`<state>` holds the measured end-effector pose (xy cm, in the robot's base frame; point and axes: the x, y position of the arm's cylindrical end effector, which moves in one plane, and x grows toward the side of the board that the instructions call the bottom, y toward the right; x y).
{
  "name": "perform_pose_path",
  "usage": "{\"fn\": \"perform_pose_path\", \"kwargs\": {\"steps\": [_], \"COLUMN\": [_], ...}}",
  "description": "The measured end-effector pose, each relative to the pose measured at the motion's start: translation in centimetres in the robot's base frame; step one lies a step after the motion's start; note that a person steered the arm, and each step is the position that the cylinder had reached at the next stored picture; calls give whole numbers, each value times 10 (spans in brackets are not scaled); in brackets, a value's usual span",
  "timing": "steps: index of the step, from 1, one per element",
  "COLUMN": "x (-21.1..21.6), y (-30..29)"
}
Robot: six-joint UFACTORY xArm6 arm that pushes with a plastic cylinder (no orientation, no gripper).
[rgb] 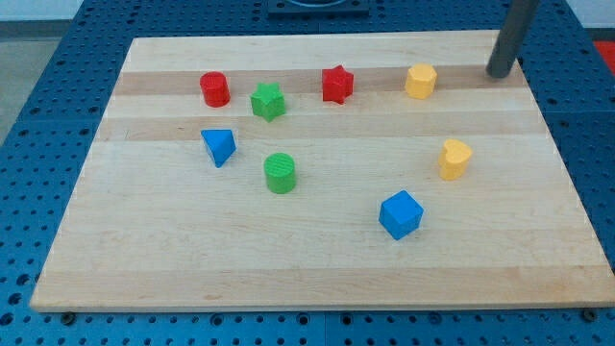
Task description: Push yellow hexagon towards red star
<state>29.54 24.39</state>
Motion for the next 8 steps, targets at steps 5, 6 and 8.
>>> {"fn": "perform_pose_path", "kwargs": {"steps": [5,6,8], "x": [12,28,27], "y": [-10,-10,-26]}}
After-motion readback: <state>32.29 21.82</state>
